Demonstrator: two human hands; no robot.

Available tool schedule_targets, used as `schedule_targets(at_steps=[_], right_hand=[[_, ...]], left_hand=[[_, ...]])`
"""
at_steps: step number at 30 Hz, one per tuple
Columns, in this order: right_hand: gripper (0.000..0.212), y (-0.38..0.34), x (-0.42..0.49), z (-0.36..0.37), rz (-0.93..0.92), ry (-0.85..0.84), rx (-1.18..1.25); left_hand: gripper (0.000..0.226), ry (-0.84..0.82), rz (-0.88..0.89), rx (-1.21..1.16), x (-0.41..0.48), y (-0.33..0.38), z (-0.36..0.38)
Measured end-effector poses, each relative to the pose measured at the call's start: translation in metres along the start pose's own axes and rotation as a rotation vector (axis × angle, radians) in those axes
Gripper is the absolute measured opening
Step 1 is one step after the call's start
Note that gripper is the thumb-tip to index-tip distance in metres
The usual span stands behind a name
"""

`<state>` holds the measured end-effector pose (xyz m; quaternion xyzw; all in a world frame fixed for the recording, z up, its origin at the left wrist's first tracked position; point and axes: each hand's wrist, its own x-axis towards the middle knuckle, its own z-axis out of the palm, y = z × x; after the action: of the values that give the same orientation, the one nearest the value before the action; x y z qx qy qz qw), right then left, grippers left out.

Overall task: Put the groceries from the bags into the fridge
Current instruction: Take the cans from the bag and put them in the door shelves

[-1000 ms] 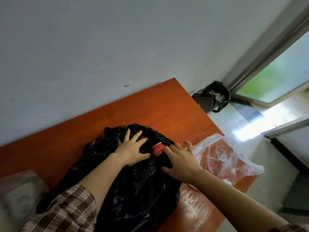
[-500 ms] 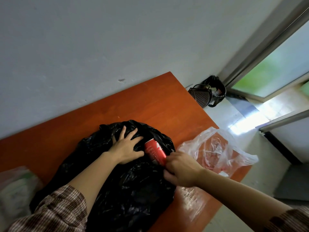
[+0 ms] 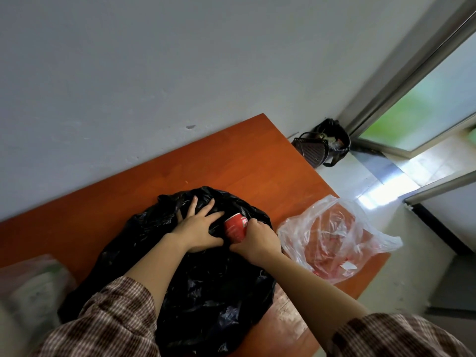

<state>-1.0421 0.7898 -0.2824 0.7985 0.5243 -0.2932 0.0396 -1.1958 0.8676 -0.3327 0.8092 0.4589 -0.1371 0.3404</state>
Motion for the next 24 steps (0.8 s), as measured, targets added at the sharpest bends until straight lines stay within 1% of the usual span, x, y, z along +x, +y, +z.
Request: schedule_targets(at_steps=[3,6,9,11,14,16,19,24], right_hand=[[0.056,0.005,-0.009,-0.012,0.008,0.04,0.231],[0.062,0.012,-0.018,-0.022,-0.027,0.106,0.398],[0.065,0.019,-0.032,-0.037,-0.109,0.16,0.549],[0.064,0.023,-0.043,-0.051,-0.17,0.188,0.628],[0.067,0.032,-0.06,-0.074,-0.247,0.234,0.818],[0.069,0.043,-0.073,-0.091,-0.28,0.258,0.892],[0.07,0.069,-0.1,-0.119,-0.32,0.318,0.925],[0.069,0.145,-0.16,-0.159,-0.306,0.509,0.954]], left_hand=[[0.079,-0.028,-0.014,-0.005,-0.001,0.002,-0.005],[0.072,-0.022,-0.05,-0.011,-0.007,0.004,-0.007],[0.066,0.023,-0.078,-0.085,-0.013,0.008,-0.007],[0.061,0.115,-0.098,-0.097,-0.02,0.018,-0.012],[0.056,0.333,-0.127,-0.134,-0.032,0.042,-0.028],[0.052,0.447,-0.111,-0.175,-0.038,0.064,-0.042],[0.046,0.542,-0.038,-0.157,-0.047,0.109,-0.06],[0.042,0.632,0.121,-0.13,-0.062,0.217,-0.068]])
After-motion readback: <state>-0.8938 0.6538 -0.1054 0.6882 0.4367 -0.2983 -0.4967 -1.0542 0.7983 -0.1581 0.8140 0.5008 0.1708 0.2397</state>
